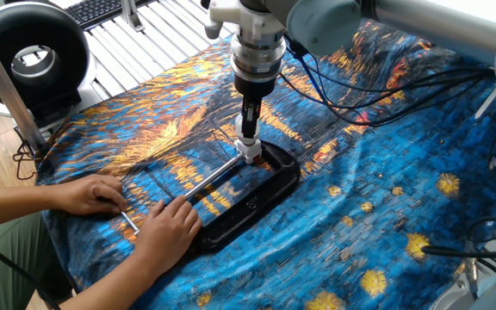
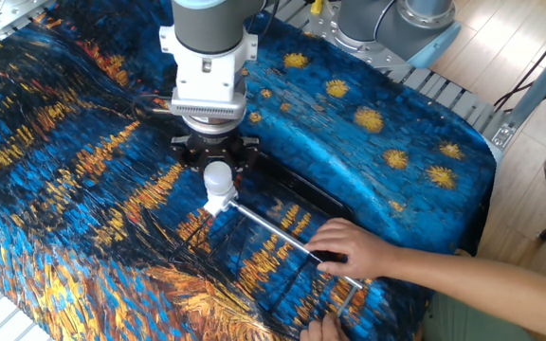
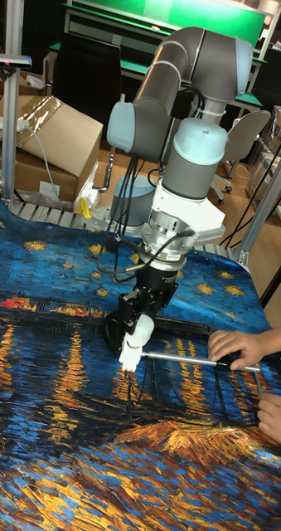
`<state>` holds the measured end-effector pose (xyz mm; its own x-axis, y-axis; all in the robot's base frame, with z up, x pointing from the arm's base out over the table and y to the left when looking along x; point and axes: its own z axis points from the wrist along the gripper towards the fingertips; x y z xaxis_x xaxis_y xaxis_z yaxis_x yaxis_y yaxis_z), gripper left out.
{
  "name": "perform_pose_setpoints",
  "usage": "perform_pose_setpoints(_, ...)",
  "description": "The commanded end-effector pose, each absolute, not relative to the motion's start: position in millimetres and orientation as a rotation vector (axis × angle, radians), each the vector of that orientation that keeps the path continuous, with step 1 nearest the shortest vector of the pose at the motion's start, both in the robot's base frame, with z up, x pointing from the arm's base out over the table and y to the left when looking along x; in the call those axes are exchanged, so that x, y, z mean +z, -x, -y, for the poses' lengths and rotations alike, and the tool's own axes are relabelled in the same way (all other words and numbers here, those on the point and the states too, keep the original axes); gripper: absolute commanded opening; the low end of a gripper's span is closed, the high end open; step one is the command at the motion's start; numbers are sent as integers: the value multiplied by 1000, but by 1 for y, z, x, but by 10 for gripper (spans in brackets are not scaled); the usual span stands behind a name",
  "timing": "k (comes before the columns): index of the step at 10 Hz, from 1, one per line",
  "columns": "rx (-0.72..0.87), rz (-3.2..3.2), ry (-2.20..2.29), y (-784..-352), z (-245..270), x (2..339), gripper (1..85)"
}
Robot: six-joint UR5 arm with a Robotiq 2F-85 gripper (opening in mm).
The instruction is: Take out the light bulb by rotating it
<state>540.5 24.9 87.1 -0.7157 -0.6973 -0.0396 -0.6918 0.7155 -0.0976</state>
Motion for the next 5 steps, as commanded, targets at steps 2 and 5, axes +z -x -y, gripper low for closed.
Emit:
perform_pose_setpoints(2,-191,-2729,1410,-546,-15,90,10)
perform_pose_setpoints(5,-245,-2599,1611,-556,-14,90,10)
